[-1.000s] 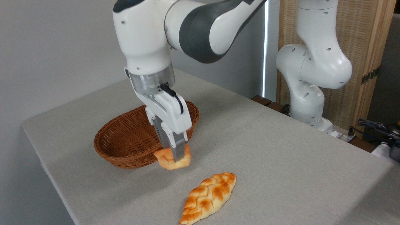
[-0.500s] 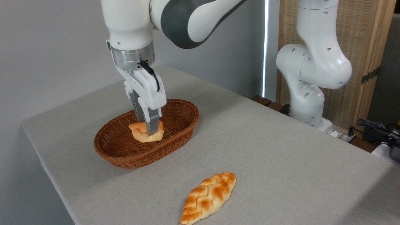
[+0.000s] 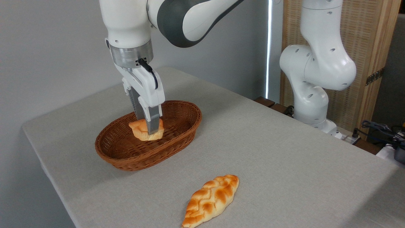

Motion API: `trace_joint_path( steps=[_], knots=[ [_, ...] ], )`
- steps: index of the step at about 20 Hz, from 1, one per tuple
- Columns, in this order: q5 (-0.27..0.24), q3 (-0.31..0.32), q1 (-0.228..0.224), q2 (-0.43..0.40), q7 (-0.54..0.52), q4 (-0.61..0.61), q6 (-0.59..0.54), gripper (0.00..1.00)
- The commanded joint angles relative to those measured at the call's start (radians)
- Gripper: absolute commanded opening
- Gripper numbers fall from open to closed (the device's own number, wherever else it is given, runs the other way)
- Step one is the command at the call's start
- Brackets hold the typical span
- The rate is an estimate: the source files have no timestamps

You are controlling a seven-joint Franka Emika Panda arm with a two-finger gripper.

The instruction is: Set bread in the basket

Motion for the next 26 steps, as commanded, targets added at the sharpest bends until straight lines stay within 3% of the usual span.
trace_joint_path(
  steps=[1,6,10,13,14,18,20,26],
  knots=[
    [-0.013,0.013,0.000,-0.004,-0.017,0.006,-0.003,1.00],
    [-0.011,0.035,0.015,-0.024,-0.017,0.008,-0.003,1.00],
    [-0.002,0.125,0.017,-0.085,-0.012,0.012,-0.004,1.00],
    [0.119,0.147,0.017,-0.094,-0.014,0.012,-0.003,1.00],
    [0.131,0.150,0.017,-0.094,-0.014,0.012,-0.004,1.00],
    [0.118,0.147,0.017,-0.091,-0.029,0.014,-0.004,1.00],
    [0.067,0.148,0.017,-0.087,-0.037,0.012,-0.004,1.00],
    [0.064,0.148,0.019,-0.087,-0.037,0.012,-0.004,1.00]
  ],
)
